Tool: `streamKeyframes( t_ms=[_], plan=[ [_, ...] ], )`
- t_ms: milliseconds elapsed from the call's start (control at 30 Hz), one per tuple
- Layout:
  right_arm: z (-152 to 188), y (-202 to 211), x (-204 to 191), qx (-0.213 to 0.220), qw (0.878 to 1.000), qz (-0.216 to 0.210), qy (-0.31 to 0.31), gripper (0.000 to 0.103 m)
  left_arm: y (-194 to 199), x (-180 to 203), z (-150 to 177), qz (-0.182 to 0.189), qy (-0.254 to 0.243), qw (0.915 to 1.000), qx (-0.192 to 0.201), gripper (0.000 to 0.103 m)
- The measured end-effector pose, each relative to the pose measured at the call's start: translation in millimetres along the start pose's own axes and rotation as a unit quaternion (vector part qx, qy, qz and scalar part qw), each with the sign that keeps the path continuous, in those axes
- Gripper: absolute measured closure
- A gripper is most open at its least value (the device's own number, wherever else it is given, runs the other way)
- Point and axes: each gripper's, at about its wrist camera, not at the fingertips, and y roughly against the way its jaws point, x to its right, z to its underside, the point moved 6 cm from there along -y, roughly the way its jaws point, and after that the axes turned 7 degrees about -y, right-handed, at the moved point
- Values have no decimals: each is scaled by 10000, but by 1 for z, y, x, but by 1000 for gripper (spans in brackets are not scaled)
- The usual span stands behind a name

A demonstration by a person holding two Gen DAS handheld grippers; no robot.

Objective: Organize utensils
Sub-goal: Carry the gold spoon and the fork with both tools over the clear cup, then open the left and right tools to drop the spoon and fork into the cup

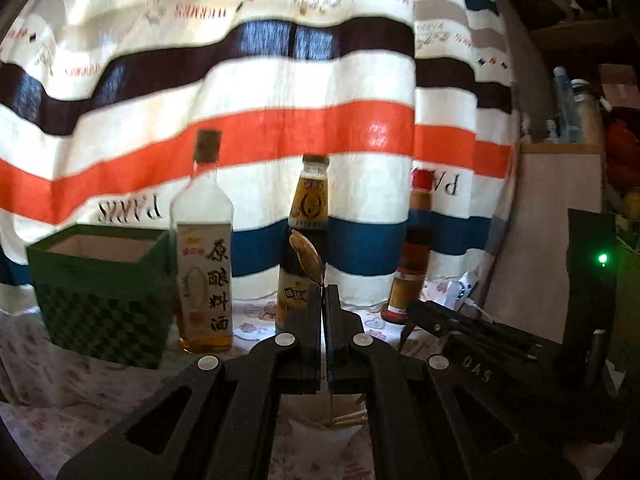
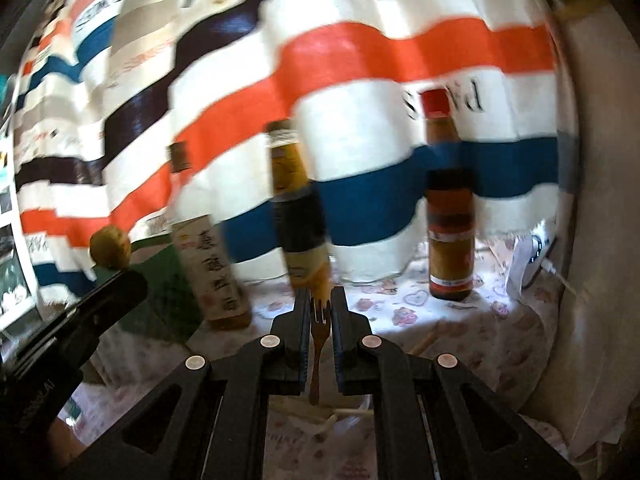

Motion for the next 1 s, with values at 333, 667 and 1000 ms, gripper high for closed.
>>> streamKeyframes(
  t_ms=[333, 667, 1000],
  plan=[
    [23, -62, 31, -763, 9966, 238, -188, 92, -62, -19, 41, -338, 290, 9986, -269, 102],
    [36, -78, 43, -1134, 9924, 232, -414, 92, -70, -14, 67, 80, 295, 9979, -575, 102],
    [34, -71, 38, -1175, 9915, 5, -562, 90, -28, -21, 41, 85, 146, 9997, -199, 82]
  ],
)
